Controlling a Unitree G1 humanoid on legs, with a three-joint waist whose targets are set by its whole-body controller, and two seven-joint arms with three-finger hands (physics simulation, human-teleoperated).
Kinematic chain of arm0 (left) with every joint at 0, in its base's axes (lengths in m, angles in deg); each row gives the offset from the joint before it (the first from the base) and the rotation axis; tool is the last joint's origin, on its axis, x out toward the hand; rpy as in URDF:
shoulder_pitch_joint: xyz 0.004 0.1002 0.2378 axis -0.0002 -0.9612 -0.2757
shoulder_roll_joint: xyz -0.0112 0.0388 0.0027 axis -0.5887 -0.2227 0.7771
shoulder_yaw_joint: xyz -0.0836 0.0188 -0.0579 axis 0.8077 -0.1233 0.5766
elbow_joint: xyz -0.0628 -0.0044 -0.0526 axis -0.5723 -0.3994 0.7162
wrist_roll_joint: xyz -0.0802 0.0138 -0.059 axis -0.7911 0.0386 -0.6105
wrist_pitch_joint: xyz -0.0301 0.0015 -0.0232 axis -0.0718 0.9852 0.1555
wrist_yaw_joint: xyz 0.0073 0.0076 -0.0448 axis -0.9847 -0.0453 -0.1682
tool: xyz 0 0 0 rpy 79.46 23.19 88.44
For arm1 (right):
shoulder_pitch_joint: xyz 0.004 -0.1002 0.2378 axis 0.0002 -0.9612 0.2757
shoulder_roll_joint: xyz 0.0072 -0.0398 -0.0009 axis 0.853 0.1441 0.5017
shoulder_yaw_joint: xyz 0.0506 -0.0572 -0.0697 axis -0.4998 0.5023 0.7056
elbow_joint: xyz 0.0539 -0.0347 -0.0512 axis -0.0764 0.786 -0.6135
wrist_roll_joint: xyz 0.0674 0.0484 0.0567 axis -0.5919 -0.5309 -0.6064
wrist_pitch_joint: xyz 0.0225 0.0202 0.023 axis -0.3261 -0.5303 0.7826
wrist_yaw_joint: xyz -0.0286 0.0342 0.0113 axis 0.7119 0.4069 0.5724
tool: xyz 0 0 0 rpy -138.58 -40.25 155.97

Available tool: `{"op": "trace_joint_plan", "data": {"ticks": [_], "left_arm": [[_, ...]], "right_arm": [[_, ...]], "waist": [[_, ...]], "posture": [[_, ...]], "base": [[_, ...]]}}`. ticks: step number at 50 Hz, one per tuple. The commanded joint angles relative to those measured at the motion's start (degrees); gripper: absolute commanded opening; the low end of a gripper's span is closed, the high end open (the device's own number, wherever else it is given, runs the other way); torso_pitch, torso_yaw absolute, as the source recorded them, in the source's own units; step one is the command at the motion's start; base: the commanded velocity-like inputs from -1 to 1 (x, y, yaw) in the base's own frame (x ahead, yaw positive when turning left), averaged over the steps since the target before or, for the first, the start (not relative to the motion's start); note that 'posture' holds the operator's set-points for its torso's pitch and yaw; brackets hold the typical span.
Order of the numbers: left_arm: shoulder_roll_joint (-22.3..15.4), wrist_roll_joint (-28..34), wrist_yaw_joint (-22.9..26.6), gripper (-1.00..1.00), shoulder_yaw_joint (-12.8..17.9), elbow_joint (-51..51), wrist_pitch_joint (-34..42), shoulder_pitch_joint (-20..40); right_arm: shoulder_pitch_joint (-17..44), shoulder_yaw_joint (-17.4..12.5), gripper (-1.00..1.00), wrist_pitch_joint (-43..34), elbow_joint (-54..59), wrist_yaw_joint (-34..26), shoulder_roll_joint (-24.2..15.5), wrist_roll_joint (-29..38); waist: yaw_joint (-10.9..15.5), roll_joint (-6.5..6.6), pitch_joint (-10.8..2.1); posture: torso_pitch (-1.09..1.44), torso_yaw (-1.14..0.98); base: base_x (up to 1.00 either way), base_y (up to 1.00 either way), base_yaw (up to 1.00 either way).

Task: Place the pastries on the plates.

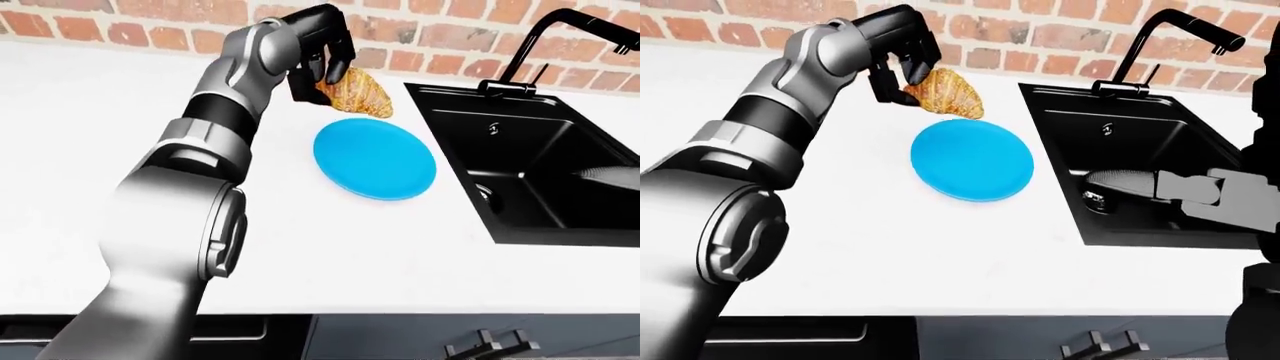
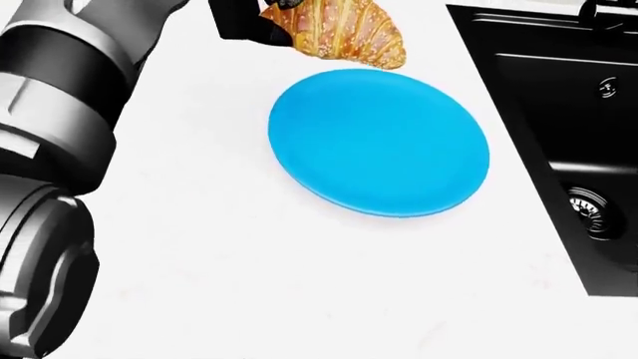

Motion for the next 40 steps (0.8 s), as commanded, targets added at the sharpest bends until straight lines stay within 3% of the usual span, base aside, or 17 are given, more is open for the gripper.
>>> {"op": "trace_joint_plan", "data": {"ticks": [1,8,14,28,36,40], "left_arm": [[0.06,-1.14,-1.33,-1.0,0.34,2.64,-0.86,2.57],[1.32,-1.57,-0.43,-1.0,-0.33,2.82,-1.37,1.98],[2.32,-1.88,-0.13,-1.0,-0.69,2.94,-1.51,1.57],[4.59,-2.66,1.24,-1.0,-1.56,3.24,-1.75,0.46],[5.94,-2.25,1.48,-1.0,-2.35,3.29,-2.1,-0.77],[6.68,-1.45,1.11,-1.0,-3.03,3.28,-2.49,-1.99]], "right_arm": [[0.26,-0.96,1.0,1.52,0.0,-0.14,-0.87,1.33],[-0.43,-1.19,1.0,1.9,0.0,-0.21,-0.83,1.41],[-1.9,-3.4,1.0,2.2,0.0,-0.71,-1.01,0.39],[-1.82,-1.92,1.0,2.78,0.0,-0.39,-1.27,1.28],[-2.16,-3.94,1.0,2.47,0.0,-0.35,-1.74,-0.43],[-2.73,-3.5,1.0,3.02,0.0,-0.61,-1.42,0.43]], "waist": [[0.02,-0.12,-1.44],[0.01,-0.22,-1.49],[0.04,-0.31,-1.56],[-0.02,-0.42,-1.69],[0.03,-0.53,-1.77],[-0.01,-0.59,-1.75]], "posture": [[0.0,0.0],[0.0,0.0],[0.0,0.0],[0.0,0.0],[0.0,0.0],[0.0,0.0]], "base": [[0.0,0.0,0.0],[0.0,0.0,0.0],[0.0,0.0,0.0],[0.0,0.0,0.0],[0.0,0.0,0.0],[0.0,0.0,0.0]]}}
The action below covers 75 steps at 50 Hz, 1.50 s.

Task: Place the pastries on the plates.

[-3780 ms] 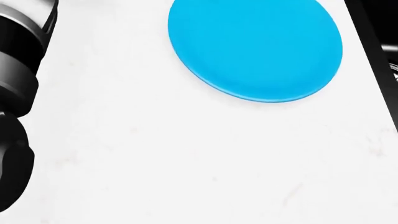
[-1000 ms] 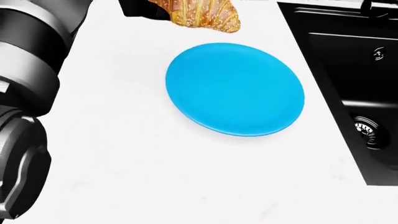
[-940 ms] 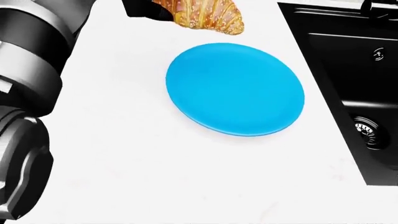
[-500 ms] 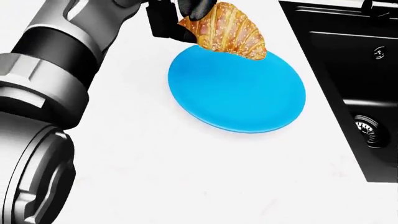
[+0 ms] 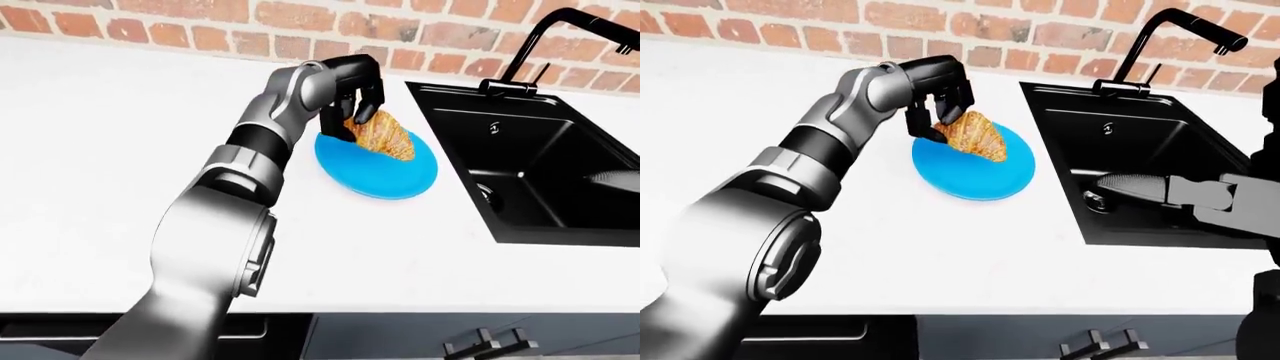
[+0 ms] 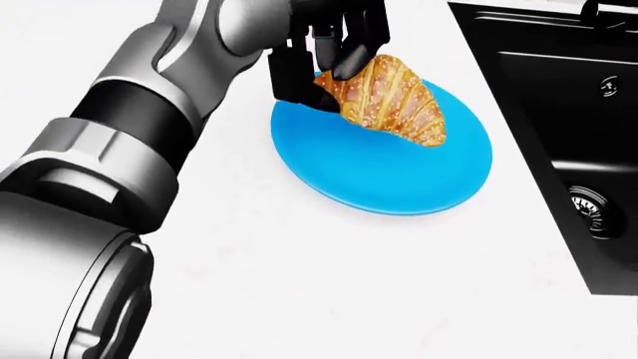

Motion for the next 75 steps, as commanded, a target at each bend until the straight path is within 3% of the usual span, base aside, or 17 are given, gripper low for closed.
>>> {"op": "trace_joint_plan", "data": {"ticks": [1,16,17,18,25,27,28,30,31,45,53,64,72,75], "left_arm": [[-0.05,-0.55,-1.33,-1.0,0.42,2.48,-0.86,2.24],[1.43,-0.42,-0.97,-0.99,0.39,2.55,-1.21,1.77],[1.43,-0.47,-0.8,-0.84,0.39,2.56,-1.22,1.78],[1.44,-0.45,-0.86,-0.82,0.36,2.57,-1.14,1.81],[1.08,-1.15,0.63,-0.14,0.66,2.69,-0.5,2.6],[0.86,-1.16,0.89,0.22,0.6,2.7,-0.49,2.84],[0.81,-1.15,0.89,0.23,0.56,2.69,-0.53,2.88],[0.66,-1.1,0.99,0.91,0.48,2.68,-0.46,3.0],[0.61,-1.16,1.21,1.0,0.53,2.67,-0.4,3.04],[-1.94,-4.88,-1.35,1.0,3.26,2.75,4.59,8.24],[-6.04,-8.92,-4.11,1.0,5.47,2.78,8.01,11.4],[-11.21,-10.1,-5.15,1.0,5.02,3.19,8.77,12.95],[-15.41,-13.59,-8.29,1.0,7.02,4.55,9.97,14.02],[-16.76,-14.65,-9.86,1.0,6.88,5.22,10.39,14.54]], "right_arm": [[0.47,-0.97,1.0,1.38,0.0,0.04,-0.98,1.13],[-3.89,-2.98,1.0,4.04,0.0,-1.84,0.05,2.44],[-3.66,-2.47,1.0,4.11,0.0,-1.45,-0.23,2.5],[-3.69,-2.21,1.0,4.3,0.0,-1.37,-0.31,2.6],[-4.5,-1.39,1.0,5.33,0.0,-1.47,-0.12,3.62],[-4.45,-1.59,1.0,5.43,0.0,-1.39,-0.16,3.29],[-4.4,-1.61,1.0,5.39,0.0,-1.33,-0.29,3.2],[-4.26,-1.96,1.0,5.18,0.0,-1.16,-0.5,2.71],[-4.05,-1.98,1.0,5.02,0.0,-1.07,-0.64,2.51],[-2.74,-2.48,1.0,3.58,0.0,-1.09,-0.5,1.52],[-2.0,0.93,1.0,4.19,0.0,-0.66,0.06,3.9],[1.21,4.32,1.0,2.46,0.0,-0.11,0.77,5.22],[3.59,4.15,1.0,0.1,0.0,-0.42,1.45,4.74],[5.24,5.77,1.0,-0.9,0.0,-0.46,2.29,5.58]], "waist": [[0.01,-0.21,-1.45],[-0.04,-0.23,-1.54],[-0.03,-0.22,-1.54],[-0.02,-0.19,-1.53],[-0.08,-0.09,-1.57],[-0.11,-0.06,-1.54],[-0.11,-0.07,-1.54],[-0.1,-0.06,-1.53],[-0.09,-0.06,-1.52],[-0.11,-0.18,-1.34],[-0.2,0.19,-1.33],[-0.18,0.54,-1.25],[-0.18,0.65,-1.16],[-0.24,0.76,-1.1]], "posture": [[0.0,0.0],[0.0,0.0],[0.0,0.0],[0.0,0.0],[0.0,0.0],[0.0,0.0],[0.0,0.0],[0.0,0.0],[0.0,0.0],[0.0,0.0],[0.0,0.0],[0.0,0.0],[0.0,0.0],[0.0,0.0]], "base": [[0.0,0.0,0.0],[0.0,0.0,0.0],[0.0,0.0,0.0],[0.0,0.0,0.0],[0.0,0.0,0.0],[0.0,0.0,0.0],[0.0,0.0,0.0],[0.0,0.0,0.0],[0.0,0.0,0.0],[0.0,0.0,0.0],[0.0,0.0,0.0],[0.0,0.0,0.0],[0.0,0.0,0.0],[0.0,0.0,0.0]]}}
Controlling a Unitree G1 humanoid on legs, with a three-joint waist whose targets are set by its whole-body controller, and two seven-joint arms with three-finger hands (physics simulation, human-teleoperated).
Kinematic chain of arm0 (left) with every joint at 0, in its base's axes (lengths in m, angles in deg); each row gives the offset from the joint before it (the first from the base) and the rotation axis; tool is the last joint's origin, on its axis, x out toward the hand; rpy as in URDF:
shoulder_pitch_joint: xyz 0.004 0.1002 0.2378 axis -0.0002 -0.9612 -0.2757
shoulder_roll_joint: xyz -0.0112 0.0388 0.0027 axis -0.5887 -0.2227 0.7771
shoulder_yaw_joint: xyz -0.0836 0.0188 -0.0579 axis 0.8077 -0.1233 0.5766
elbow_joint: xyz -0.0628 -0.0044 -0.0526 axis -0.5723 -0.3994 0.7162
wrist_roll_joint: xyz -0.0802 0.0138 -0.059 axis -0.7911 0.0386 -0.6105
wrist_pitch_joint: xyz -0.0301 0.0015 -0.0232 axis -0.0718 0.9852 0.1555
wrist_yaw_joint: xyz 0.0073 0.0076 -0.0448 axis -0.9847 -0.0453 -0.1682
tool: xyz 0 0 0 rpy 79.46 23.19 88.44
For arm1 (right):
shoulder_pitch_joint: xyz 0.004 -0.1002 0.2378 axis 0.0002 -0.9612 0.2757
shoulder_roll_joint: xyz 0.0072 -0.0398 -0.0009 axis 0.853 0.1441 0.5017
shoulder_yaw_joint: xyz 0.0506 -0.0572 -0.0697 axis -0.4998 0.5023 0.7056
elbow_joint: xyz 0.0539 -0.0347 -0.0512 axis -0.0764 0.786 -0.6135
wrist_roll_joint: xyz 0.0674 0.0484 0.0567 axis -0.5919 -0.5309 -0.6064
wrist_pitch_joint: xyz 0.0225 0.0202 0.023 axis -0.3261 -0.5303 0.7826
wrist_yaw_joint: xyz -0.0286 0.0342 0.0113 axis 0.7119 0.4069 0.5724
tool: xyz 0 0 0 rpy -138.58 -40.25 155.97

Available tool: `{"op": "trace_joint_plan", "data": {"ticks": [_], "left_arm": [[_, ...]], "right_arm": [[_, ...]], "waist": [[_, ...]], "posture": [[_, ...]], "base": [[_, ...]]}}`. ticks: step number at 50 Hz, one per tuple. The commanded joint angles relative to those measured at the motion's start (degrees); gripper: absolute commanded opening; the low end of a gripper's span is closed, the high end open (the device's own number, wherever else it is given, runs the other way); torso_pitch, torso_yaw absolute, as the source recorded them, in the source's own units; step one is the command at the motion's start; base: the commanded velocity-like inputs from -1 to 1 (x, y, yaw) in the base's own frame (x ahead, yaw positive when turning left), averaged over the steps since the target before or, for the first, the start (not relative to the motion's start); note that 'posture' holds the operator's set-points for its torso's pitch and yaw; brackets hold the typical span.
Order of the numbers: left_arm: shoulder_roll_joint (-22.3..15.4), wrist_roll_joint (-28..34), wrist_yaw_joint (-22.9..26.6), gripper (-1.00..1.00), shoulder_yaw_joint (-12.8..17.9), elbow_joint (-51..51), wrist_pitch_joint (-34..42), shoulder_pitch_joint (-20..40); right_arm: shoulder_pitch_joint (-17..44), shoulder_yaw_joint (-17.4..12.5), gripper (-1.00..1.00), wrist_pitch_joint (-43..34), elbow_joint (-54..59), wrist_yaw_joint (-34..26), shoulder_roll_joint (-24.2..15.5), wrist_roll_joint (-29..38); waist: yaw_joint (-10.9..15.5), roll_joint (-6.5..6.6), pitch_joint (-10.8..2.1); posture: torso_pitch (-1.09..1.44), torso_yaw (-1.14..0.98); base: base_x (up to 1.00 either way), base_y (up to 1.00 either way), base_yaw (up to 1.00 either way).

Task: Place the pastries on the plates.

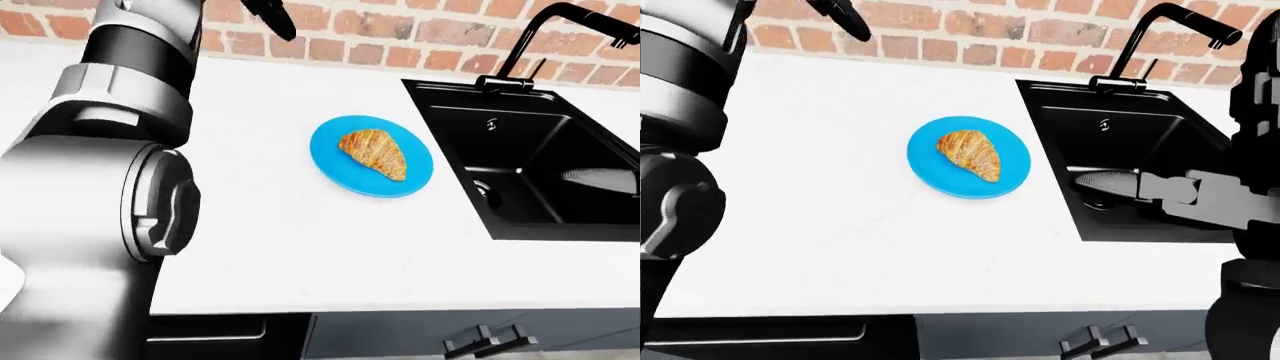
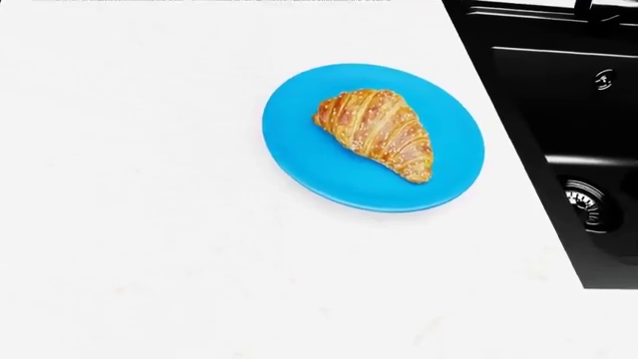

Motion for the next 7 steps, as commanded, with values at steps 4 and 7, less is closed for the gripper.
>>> {"op": "trace_joint_plan", "data": {"ticks": [4,7], "left_arm": [[-1.42,-3.31,-1.93,1.0,0.1,3.64,-0.77,3.44],[-2.07,-5.58,-1.64,1.0,0.53,4.93,-0.13,4.26]], "right_arm": [[2.9,0.89,1.0,-0.92,-0.03,-0.17,0.11,1.86],[2.69,1.2,1.0,-1.07,-0.03,-0.84,0.68,2.79]], "waist": [[0.04,0.14,-1.46],[0.18,0.14,-1.42]], "posture": [[0.0,0.0],[0.0,0.0]], "base": [[0.0,0.0,0.0],[0.0,0.0,0.0]]}}
